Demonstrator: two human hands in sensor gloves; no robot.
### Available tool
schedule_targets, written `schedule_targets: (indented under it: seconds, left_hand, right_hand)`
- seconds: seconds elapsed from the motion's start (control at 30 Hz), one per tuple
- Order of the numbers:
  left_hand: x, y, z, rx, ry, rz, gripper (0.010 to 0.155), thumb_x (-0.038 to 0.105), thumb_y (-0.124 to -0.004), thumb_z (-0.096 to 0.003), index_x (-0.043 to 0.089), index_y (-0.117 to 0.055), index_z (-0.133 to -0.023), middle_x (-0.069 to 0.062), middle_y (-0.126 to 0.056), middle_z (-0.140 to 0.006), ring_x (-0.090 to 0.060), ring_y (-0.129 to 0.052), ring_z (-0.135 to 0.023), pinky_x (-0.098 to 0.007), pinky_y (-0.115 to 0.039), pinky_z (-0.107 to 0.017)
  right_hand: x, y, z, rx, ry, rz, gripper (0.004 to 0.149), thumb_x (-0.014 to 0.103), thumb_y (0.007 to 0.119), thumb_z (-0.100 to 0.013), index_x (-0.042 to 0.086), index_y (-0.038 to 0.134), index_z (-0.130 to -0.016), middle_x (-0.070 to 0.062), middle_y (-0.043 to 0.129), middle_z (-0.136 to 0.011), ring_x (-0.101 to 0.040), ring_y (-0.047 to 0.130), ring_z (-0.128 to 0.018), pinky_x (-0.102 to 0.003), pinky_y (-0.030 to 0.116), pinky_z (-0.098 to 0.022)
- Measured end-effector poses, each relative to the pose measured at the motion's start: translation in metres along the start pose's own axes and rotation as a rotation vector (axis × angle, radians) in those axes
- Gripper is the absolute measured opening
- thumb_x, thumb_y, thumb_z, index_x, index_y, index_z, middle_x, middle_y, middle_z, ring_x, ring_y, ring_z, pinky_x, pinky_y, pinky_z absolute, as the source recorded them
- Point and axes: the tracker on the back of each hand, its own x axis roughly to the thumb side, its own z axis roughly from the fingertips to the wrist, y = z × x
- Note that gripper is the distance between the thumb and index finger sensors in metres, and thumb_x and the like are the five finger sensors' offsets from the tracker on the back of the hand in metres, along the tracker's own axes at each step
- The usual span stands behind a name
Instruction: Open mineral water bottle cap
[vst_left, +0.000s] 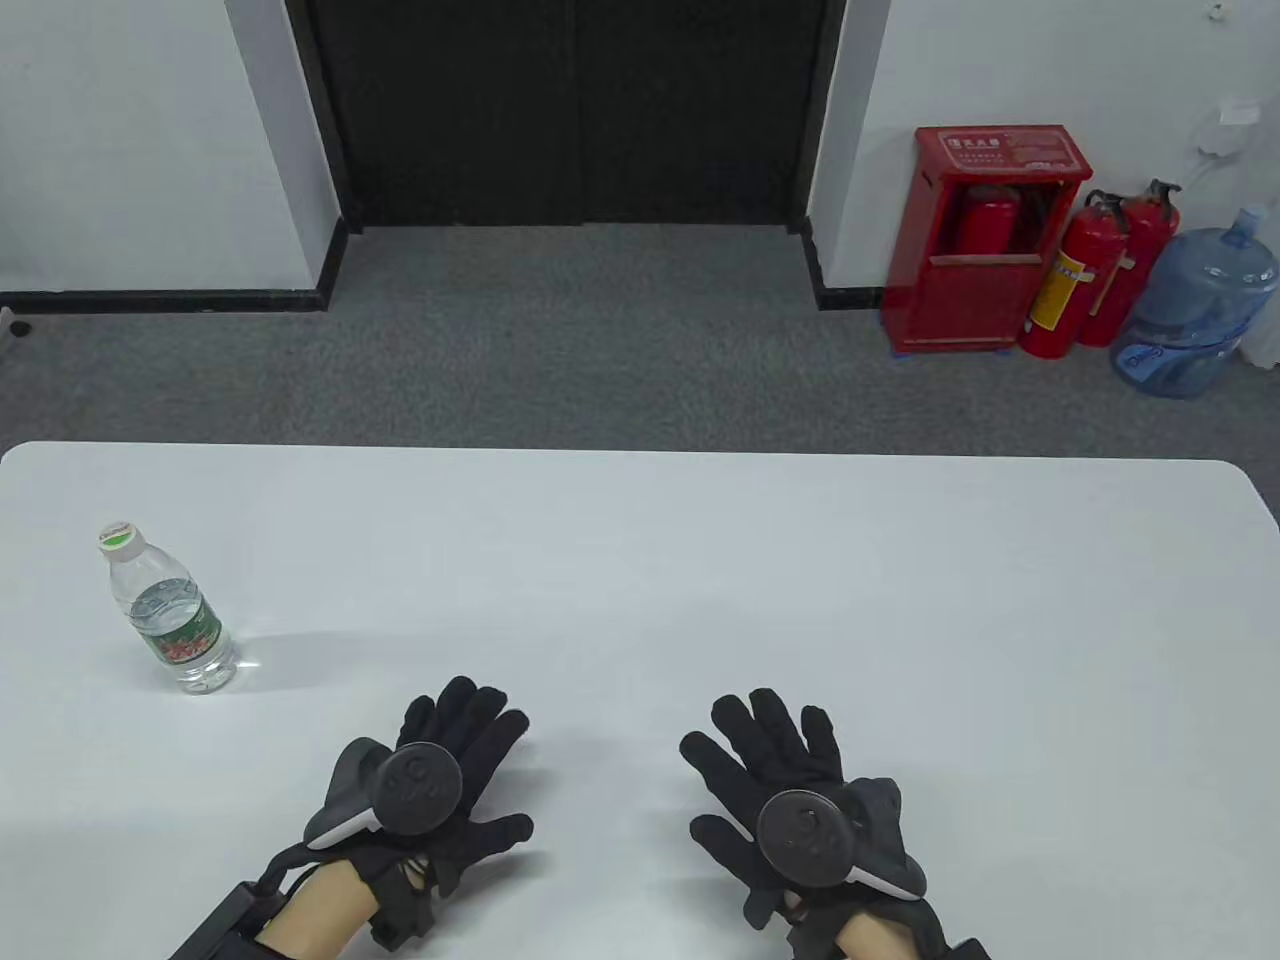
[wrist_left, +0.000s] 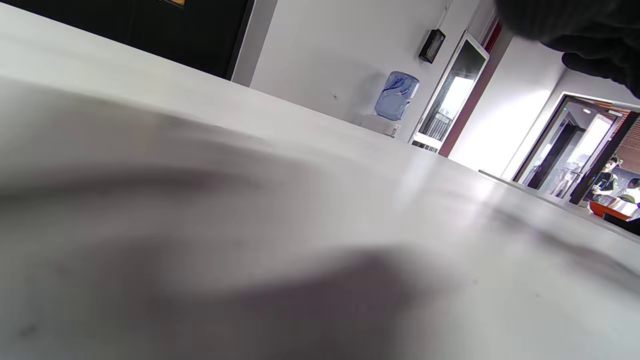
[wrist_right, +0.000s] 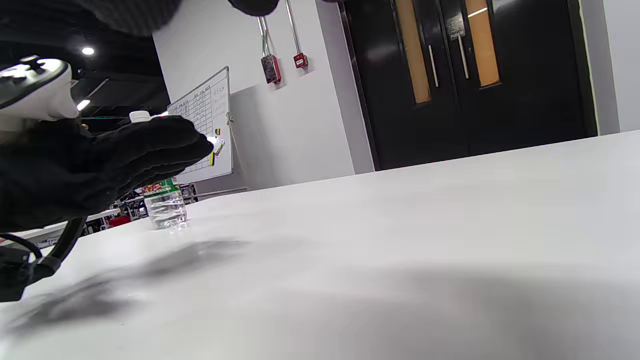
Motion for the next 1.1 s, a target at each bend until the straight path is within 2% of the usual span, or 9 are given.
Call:
schedule_targets:
  seconds: [1.1]
  left_hand:
    - [-0.0021, 0.0017, 0.0015, -0.016, 0.000, 0.027, 0.090, 0.070, -0.069, -0.0354, 0.042, -0.012, -0.099, -0.001, -0.007, -0.108, -0.033, -0.004, -0.107, -0.062, -0.011, -0.073]
  right_hand:
    - [-0.0017, -0.0018, 0.0007, 0.010, 0.001, -0.015, 0.073, 0.063, 0.061, -0.038, 0.043, 0.035, -0.103, 0.000, 0.025, -0.117, -0.037, 0.018, -0.105, -0.067, 0.015, -0.066]
